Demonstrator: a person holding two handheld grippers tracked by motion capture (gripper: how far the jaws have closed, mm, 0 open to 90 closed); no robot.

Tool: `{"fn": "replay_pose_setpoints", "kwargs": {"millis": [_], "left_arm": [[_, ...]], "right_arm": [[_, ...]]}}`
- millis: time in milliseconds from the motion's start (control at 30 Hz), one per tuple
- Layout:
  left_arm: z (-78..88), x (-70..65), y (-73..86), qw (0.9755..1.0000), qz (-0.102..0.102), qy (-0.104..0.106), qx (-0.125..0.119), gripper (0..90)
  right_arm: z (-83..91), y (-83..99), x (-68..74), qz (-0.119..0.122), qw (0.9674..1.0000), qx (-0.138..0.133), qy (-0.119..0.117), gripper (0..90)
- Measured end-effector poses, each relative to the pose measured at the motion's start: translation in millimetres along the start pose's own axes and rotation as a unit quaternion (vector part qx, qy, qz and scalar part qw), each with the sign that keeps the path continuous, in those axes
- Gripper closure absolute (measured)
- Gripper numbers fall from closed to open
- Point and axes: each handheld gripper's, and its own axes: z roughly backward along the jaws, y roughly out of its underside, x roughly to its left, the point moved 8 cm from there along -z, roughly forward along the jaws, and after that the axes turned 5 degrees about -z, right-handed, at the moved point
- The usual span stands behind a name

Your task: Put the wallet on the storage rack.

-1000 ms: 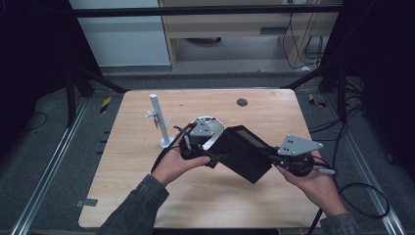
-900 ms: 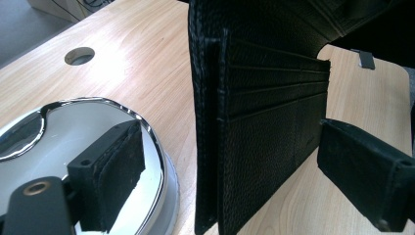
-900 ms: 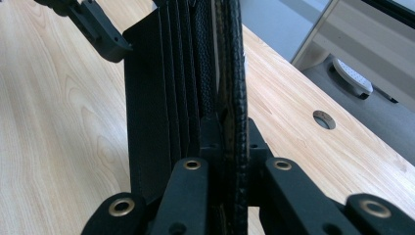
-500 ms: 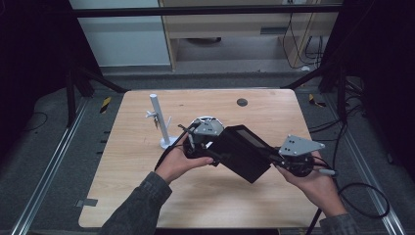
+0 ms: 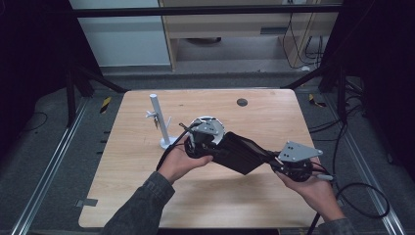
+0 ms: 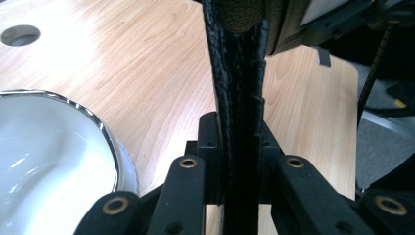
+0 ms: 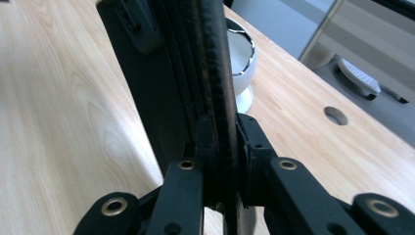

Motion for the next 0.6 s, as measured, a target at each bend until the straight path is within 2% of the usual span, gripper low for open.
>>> {"fn": "replay_pose_setpoints", "kwargs": {"millis": [33,133,167,200,233,267,300,333,367,400,433,467,500,567,600], "left_arm": [[4.0,-2.0,-4.1,0.9999,0.0,-0.009,0.009,80.0],[9.1,-2.9,-9.4,0.9998,-0.001,-0.018,0.013,80.1],[12.6,-2.8,-12.9,0.9996,-0.002,-0.024,0.014,80.1],[15.2,-1.8,-14.6,0.9993,-0.005,-0.032,0.019,80.2],[20.2,0.4,-18.9,0.9983,-0.011,-0.048,0.031,80.2],[22.4,2.8,-20.1,0.9973,-0.018,-0.058,0.041,80.2],[22.4,2.8,-20.1,0.9973,-0.018,-0.058,0.041,80.3],[25.5,6.0,-22.4,0.9965,-0.013,-0.065,0.05,80.3],[25.5,6.0,-22.4,0.9965,-0.013,-0.065,0.05,80.3],[27.6,7.8,-24.0,0.996,-0.013,-0.07,0.054,80.3],[30.4,8.7,-26.3,0.9959,-0.013,-0.07,0.057,80.3],[30.4,8.7,-26.3,0.9959,-0.013,-0.07,0.057,80.3],[34.4,10.7,-27.8,0.9948,-0.016,-0.078,0.063,80.3],[38.8,12.8,-29.1,0.9945,-0.017,-0.08,0.065,80.3],[38.8,12.8,-29.1,0.9945,-0.017,-0.08,0.065,80.2]], "right_arm": [[-1.1,1.8,1.4,-0.003,1.0,-0.004,-0.002,81.6],[-4.2,5.7,4.8,-0.009,0.9999,-0.008,-0.004,77.1],[-6.0,7.7,6.9,-0.014,0.9998,-0.009,-0.008,71.4],[-8.5,11.1,10.7,-0.02,0.9996,-0.009,-0.017,62.7],[-12.1,17.5,15.6,-0.033,0.9991,-0.009,-0.027,51.2],[-14.7,22.4,17.8,-0.038,0.9987,-0.006,-0.033,47.2],[-14.7,22.4,17.8,-0.038,0.9987,-0.006,-0.033,47.2],[-20.4,34.1,20.1,-0.052,0.998,-0.004,-0.036,41.1],[-20.4,34.1,20.1,-0.052,0.998,-0.004,-0.036,41.1],[-23.4,40.4,19.2,-0.061,0.9976,-0.003,-0.032,37.6],[-29.5,51.7,14.2,-0.085,0.9962,-0.01,-0.016,26.8],[-29.5,51.7,14.2,-0.085,0.9962,-0.01,-0.016,26.8],[-35.0,61.7,8.1,-0.104,0.9945,-0.008,0.004,20.9],[-38.2,69.0,0.4,-0.113,0.9933,0.005,0.025,16.8],[-38.2,69.0,0.4,-0.113,0.9933,0.005,0.025,16.8]]}}
